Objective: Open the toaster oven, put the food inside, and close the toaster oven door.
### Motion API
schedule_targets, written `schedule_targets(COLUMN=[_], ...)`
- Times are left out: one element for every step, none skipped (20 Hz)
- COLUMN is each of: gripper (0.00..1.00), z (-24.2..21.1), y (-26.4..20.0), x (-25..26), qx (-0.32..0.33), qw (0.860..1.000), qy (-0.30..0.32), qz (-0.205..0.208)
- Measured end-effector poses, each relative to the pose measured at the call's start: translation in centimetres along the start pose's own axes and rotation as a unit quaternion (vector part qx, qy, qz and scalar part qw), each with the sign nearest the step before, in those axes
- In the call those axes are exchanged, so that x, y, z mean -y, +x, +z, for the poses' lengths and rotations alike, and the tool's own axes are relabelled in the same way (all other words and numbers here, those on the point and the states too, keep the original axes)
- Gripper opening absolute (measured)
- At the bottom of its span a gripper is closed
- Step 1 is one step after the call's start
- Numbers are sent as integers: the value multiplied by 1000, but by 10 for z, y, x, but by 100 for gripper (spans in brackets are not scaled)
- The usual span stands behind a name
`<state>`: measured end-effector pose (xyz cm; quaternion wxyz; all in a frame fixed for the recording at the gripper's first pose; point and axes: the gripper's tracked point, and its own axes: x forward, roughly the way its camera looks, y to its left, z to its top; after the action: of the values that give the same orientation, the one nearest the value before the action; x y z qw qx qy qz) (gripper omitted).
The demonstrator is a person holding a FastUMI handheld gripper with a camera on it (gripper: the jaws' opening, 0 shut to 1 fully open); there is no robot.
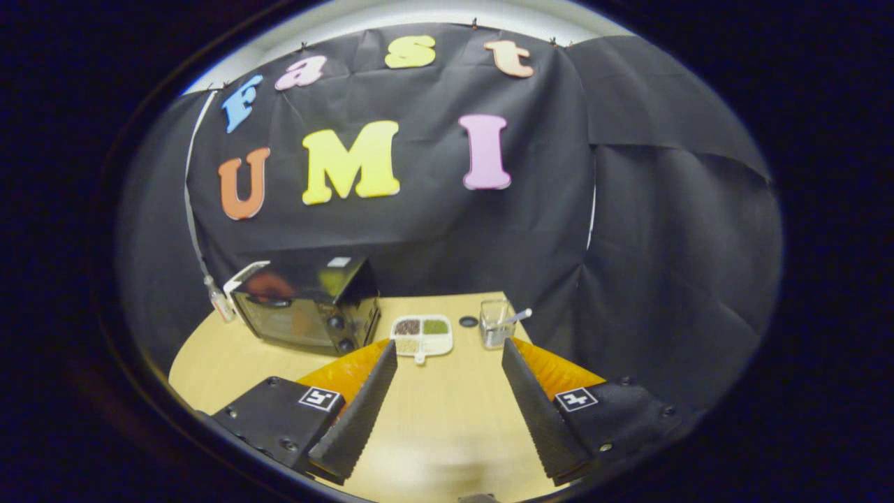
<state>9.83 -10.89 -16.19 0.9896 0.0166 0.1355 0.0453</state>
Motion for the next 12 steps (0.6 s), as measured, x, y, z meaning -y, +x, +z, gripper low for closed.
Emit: schedule_targets(gripper=[97,97,98,97,97,97,98,98,98,98,98,98], z=[15,32,46,54,66,77,86,91,93,93,92,92], y=[-10,-20,-29,-37,-46,-58,-67,-75,-82,-84,-89,-92], x=[5,6,8,9,7,2,-3,-11,-17,-26,-34,-38], qx=[20,40,59,78,99,119,134,149,155,156,156,155], qw=[1000,999,998,996,994,991,989,986,985,984,984,984], qy=[-1,-3,-12,-22,-35,-45,-55,-60,-61,-54,-44,-37], qz=[7,14,18,22,26,32,36,43,50,60,71,75])
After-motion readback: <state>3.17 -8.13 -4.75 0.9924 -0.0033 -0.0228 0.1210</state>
